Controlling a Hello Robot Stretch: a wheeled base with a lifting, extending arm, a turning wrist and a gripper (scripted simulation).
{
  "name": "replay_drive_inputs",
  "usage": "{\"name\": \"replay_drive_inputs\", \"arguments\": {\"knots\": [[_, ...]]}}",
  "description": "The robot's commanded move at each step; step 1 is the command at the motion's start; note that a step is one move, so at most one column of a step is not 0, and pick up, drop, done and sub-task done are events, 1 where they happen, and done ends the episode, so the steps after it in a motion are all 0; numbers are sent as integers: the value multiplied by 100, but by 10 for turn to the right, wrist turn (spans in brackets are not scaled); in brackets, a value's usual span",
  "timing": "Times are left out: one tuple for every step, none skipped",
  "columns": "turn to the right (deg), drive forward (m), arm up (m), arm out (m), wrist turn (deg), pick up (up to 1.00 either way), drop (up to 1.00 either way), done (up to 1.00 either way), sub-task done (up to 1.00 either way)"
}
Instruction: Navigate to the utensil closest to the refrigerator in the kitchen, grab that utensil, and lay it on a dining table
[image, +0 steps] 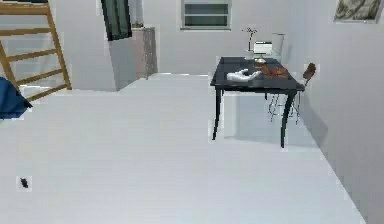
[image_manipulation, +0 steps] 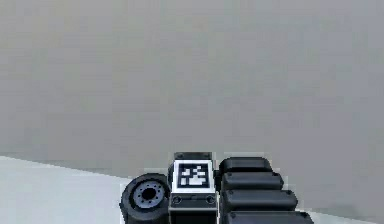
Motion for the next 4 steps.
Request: {"name": "replay_drive_inputs", "arguments": {"knots": [[0,40,0,0,0,0,0,0,0],[-90,0,0,0,0,0,0,0,0],[0,100,0,0,0,0,0,0,0],[0,80,0,0,0,0,0,0,0]]}}
